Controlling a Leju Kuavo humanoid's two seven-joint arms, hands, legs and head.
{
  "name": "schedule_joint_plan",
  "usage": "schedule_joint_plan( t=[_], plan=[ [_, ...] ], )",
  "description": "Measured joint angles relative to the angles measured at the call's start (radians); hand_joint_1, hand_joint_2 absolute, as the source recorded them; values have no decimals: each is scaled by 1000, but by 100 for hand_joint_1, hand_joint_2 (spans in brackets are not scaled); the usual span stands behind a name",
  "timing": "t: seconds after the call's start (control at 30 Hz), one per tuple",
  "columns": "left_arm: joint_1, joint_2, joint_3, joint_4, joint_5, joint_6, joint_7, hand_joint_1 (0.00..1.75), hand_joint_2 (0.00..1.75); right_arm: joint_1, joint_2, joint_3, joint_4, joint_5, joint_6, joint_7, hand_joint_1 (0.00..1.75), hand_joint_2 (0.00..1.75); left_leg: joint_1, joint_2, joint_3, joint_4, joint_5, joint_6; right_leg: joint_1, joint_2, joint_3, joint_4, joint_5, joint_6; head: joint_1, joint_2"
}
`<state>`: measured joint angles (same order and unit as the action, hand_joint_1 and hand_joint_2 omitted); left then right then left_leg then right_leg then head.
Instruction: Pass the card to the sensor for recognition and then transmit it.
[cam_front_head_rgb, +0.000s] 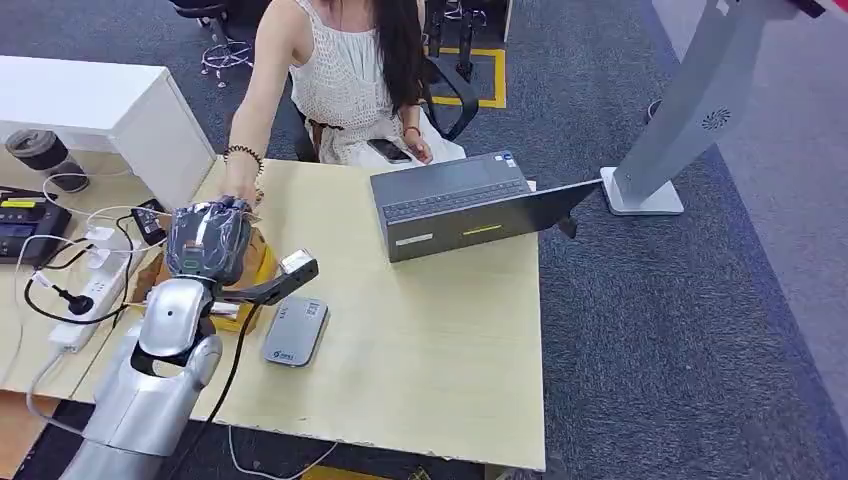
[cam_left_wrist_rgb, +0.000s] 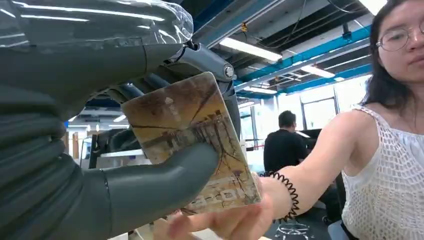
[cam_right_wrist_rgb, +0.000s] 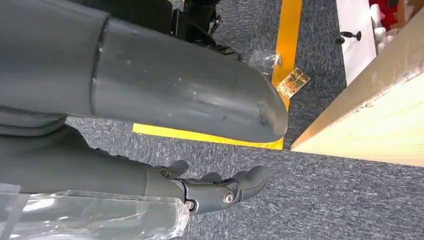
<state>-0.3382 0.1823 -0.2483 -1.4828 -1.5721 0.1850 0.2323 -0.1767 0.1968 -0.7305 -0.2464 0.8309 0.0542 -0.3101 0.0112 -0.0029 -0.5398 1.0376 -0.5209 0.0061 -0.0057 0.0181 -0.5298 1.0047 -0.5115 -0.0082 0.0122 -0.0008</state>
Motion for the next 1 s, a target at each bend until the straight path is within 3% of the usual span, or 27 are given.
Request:
schedule_joint_plan(
  t=[0.13, 0.27, 0.57, 0.67, 0.8, 0.9, 1.0],
  plan=[
    [0, -4, 0, 0, 0, -2, -4, 175, 175, 0, 0, 0, 0, 0, 1, 2, 0, 0, 0, 0, 0, 0, 0, 0, 0, 0, 0, 0, 0, 0, 0, 0],
    [6, -29, 9, -1, 0, 1, -44, 175, 175, 1, 0, 0, 0, -1, -1, 5, 0, 0, 0, 0, 0, 0, 0, 0, 0, 0, 0, 0, 0, 0, 0, 0],
    [99, -83, 5, -93, 0, -1, -40, 175, 175, 11, 2, 0, 0, -8, -7, 1, 0, 0, 0, 0, 0, 0, -1, 1, 0, 0, 0, 0, 0, 0, 0, 0],
    [136, -101, 5, -111, 0, -34, -64, 175, 175, 14, 2, -2, 0, -24, -19, -3, 0, 0, 0, 0, 0, 0, -1, 1, 0, 0, 0, 0, 0, 0, 0, 0],
    [207, -127, 3, -111, 0, -87, -52, 175, 175, 21, 2, -5, 0, -23, -21, -5, 0, 0, 0, 0, 0, 0, -1, 1, 0, 0, 0, 0, 0, 0, 0, 0],
    [229, -140, 4, -97, 0, -159, -38, 175, 175, 21, 2, -8, 0, -19, -21, -2, 0, 0, 0, 0, -1, 0, -1, 1, 0, -1, 0, -1, 0, 0, 0, 0],
    [233, -148, 10, -67, 0, -188, -42, 175, 175, 20, 2, -8, 0, -17, -19, 3, 0, 0, 0, -1, -1, 0, 0, 1, 0, -2, 0, -1, 0, 0, 0, 0]
  ],
)
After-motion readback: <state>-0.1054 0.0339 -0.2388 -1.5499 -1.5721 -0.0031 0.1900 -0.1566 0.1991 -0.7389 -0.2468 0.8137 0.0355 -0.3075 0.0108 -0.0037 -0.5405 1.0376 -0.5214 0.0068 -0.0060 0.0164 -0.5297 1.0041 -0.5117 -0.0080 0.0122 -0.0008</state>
